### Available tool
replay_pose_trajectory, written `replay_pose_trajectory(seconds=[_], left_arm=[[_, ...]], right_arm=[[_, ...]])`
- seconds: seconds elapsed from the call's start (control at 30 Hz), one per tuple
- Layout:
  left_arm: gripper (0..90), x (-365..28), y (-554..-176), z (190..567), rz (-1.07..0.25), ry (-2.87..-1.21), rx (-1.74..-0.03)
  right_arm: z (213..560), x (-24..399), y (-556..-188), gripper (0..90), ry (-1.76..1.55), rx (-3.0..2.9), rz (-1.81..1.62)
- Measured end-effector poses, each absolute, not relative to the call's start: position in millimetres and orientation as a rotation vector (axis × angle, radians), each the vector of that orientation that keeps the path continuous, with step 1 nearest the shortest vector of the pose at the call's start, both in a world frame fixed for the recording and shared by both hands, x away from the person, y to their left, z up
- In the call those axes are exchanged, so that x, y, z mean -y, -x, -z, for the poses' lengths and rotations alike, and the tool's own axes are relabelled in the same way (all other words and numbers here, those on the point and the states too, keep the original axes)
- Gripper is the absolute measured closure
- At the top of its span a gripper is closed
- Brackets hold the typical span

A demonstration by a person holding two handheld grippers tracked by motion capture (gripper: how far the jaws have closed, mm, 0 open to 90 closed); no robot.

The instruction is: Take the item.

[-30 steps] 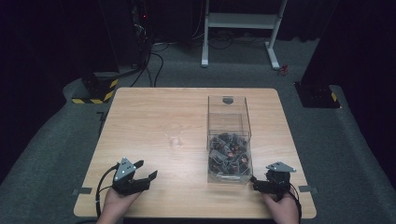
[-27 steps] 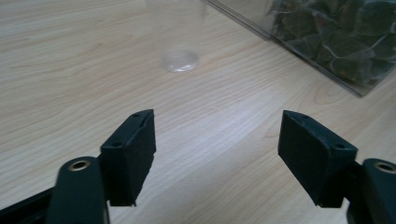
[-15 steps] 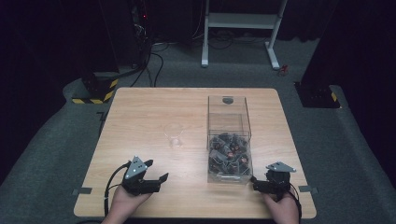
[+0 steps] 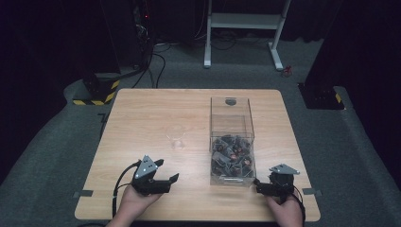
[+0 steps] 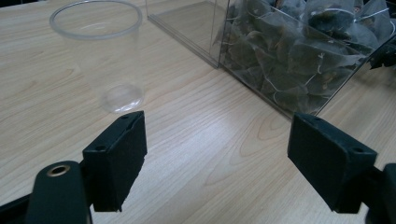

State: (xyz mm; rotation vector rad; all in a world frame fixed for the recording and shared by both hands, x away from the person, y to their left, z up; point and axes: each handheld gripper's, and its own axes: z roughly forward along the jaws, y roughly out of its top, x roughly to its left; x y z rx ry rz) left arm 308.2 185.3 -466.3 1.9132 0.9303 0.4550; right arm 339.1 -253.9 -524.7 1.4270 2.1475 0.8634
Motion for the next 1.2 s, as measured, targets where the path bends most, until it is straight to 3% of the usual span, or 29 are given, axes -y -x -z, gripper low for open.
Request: replay_pose_trajectory(seconds=[1.2], left_arm=[[26.6,-159.0,-322.7,446.9,-0.439,-1.87,-0.859]], right_arm=[[524.7,253.9,-339.1,7.6,-1.427,-2.148,-0.863]])
